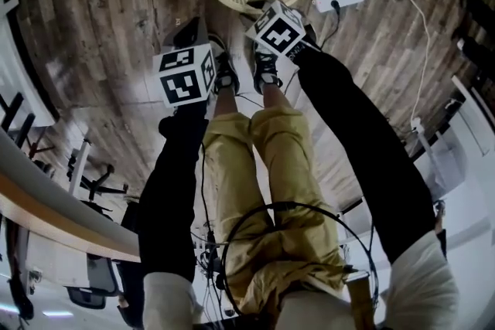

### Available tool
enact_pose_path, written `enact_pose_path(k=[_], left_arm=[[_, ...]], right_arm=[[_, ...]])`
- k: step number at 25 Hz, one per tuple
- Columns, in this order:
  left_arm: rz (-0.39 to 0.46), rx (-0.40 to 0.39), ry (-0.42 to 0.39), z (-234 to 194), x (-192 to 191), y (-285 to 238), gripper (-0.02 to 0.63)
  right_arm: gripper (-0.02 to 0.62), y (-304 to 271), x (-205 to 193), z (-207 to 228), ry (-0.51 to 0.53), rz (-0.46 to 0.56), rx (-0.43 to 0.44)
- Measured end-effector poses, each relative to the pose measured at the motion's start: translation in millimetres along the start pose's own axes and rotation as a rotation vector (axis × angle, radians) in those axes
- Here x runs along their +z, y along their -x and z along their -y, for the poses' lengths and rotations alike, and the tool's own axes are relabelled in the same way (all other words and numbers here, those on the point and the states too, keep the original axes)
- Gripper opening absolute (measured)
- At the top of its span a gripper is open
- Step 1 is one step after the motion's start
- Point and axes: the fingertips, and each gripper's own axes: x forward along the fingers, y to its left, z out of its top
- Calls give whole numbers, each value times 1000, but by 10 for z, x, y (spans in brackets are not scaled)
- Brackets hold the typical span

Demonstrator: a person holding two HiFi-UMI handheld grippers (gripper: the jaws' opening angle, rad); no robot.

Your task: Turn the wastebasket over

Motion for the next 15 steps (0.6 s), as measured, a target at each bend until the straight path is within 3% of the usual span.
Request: enact_pose_path(k=[8, 11, 15], left_arm=[[40, -28, -52, 373, 391, 659, 2], [79, -38, -139, 610, 692, 1130, 2], [158, -100, -257, 1054, 1151, 1968, 2]], right_arm=[[109, 1160, 436, -21, -106, 174, -83], [36, 1819, 712, -148, -162, 264, -112], [21, 2813, 1080, -441, -191, 389, -152]])
